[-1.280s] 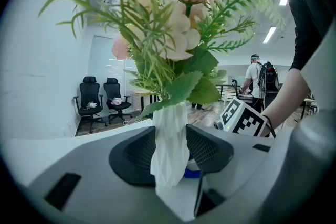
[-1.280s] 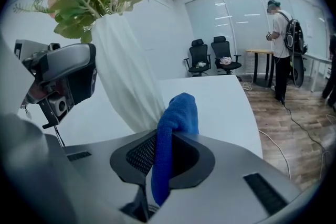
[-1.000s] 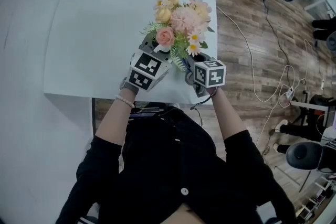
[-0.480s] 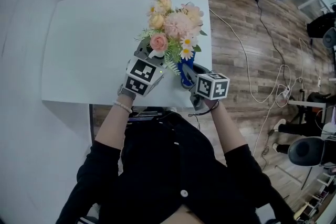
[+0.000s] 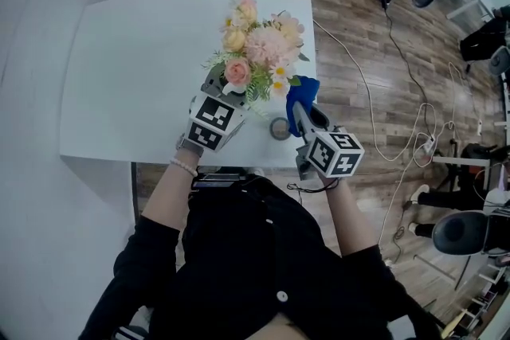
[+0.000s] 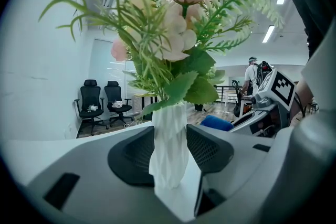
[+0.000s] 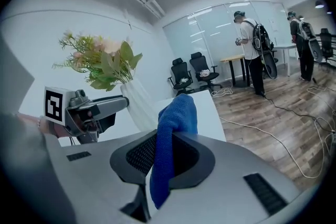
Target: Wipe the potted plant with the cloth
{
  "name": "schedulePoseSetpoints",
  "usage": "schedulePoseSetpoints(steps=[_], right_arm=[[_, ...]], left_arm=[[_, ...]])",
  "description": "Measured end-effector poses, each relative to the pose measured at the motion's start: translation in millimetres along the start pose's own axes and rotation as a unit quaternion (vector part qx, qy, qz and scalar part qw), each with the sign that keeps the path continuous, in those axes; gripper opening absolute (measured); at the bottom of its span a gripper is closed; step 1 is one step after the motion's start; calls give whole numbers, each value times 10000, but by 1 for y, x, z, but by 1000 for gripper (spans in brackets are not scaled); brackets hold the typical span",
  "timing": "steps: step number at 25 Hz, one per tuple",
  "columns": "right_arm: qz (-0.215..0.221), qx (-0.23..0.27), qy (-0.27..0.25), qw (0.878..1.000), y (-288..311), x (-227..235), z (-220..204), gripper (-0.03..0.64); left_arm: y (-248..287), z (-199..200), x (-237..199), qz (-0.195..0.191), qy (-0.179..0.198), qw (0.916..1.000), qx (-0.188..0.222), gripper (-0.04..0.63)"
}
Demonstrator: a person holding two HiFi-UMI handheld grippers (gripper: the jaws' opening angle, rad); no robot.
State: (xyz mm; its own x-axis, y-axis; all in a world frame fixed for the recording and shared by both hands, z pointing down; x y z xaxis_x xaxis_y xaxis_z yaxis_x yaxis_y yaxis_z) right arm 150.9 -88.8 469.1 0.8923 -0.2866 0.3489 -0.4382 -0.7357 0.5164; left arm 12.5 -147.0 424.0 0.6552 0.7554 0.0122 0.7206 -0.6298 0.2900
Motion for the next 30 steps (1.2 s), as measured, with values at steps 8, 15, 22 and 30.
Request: schedulePoseSetpoints(steps=[8,15,22,30], right_arm=[[-172,248,-108,9995,-28,-1,9,77],[-211,468,-367,9980,-37,-10,19,77],[-468,883,-923,9907,-45,-20,31,77],[-293,1153,-1132,9864,-57,-36,38,77]], left_arm=[[-8,1,2,31,45,10000,-55,196],[-17,0,6,10,110,9999,-118,196],[-39,-11,7,194,99,9994,-283,190],[-65,-6,16,396,268,9981,-382,70]])
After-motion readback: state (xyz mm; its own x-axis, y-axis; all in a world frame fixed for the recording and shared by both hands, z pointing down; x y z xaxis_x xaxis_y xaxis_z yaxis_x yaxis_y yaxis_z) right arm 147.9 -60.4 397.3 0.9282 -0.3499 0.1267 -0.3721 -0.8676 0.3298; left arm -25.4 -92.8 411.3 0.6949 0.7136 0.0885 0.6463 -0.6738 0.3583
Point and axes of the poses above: the fingertips, and each gripper's own axes: y forward along the fingers, x to its right, z out of its top, the point moved 3 cm from there along -y, backward along the fingers, and after that the axes turned 3 degrees about -x, right-handed, at the moved point
